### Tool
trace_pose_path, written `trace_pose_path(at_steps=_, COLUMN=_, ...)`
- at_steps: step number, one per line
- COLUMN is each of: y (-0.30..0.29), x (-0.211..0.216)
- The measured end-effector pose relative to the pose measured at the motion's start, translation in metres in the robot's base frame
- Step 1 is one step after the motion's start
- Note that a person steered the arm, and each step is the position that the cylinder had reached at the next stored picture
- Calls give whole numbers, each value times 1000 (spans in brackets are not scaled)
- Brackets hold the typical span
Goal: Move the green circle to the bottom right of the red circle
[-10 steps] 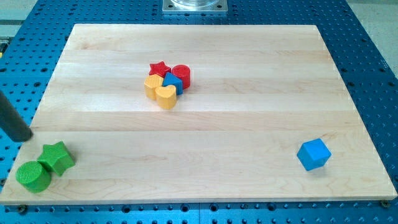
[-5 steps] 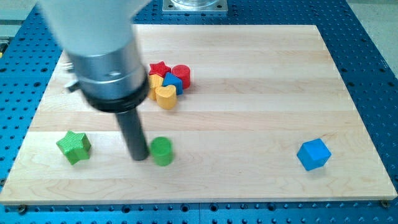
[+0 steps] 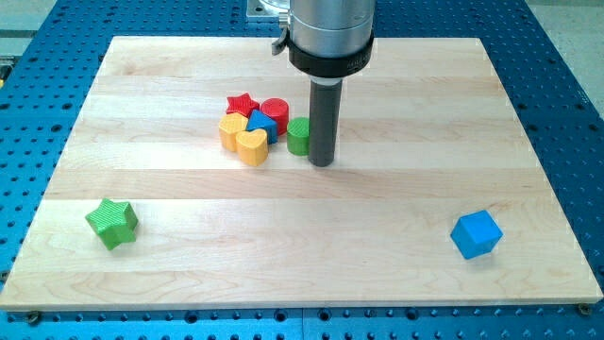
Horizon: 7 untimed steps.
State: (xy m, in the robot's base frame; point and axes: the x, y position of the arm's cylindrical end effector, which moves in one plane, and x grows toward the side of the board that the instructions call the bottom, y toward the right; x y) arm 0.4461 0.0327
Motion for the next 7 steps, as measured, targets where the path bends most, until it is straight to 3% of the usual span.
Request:
trace_pose_path(at_steps=1, y=23, x=-22)
trace_pose_path(at_steps=4, y=-4, x=-38)
trace_pose_path(at_steps=5, y=36, x=-7)
trace_pose_path(at_steps=6, y=141, x=13)
trace_pose_path(at_steps=7, y=194, x=90)
